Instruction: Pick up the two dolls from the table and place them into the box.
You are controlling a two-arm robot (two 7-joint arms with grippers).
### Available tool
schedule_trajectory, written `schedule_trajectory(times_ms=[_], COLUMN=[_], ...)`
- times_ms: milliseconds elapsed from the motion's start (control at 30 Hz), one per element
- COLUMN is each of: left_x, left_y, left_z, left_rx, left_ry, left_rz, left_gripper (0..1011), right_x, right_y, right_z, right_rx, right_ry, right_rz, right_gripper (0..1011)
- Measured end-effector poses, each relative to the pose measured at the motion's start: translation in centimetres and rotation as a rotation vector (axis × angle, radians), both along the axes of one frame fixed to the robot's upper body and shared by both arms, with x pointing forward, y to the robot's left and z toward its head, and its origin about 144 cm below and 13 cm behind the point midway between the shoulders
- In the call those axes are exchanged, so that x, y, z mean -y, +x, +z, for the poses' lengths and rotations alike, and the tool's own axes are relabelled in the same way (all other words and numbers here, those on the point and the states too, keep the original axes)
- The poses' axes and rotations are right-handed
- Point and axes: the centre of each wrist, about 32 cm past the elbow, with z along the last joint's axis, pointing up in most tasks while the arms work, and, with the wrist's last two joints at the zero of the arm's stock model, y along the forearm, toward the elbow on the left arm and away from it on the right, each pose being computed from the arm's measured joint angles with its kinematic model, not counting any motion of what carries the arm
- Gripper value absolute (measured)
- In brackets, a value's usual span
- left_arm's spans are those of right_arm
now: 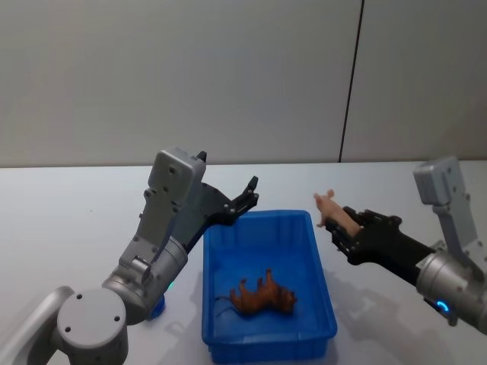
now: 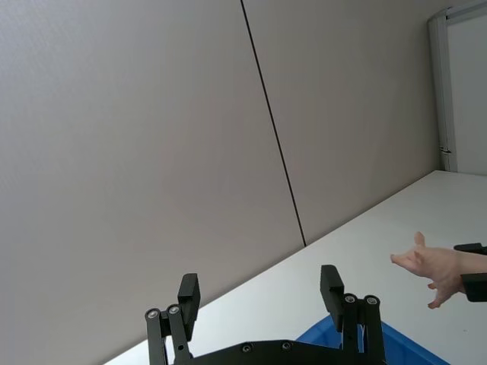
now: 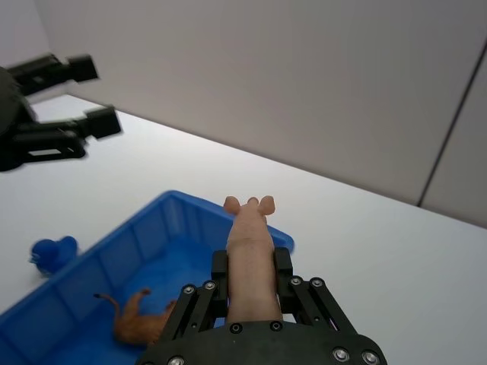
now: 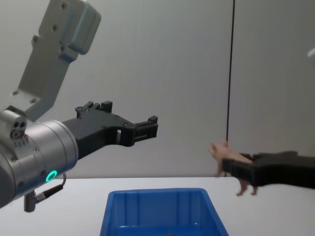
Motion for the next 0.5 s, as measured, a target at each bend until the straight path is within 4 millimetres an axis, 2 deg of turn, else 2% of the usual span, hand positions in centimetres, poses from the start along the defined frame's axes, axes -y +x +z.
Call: schedule_trajectory(times_ms=[500], left_x=[0.0], left_y=[0.0], left_z=[0.0], left_rx=[0.0], left_ry=[0.0], left_rz=[0.0], left_gripper=[1004], right_x=[-1.6], right_y=[2.7], right_z=[1.2], right_rx=[-0.066], right_ry=[0.054], right_rz=[0.206], right_gripper=[346])
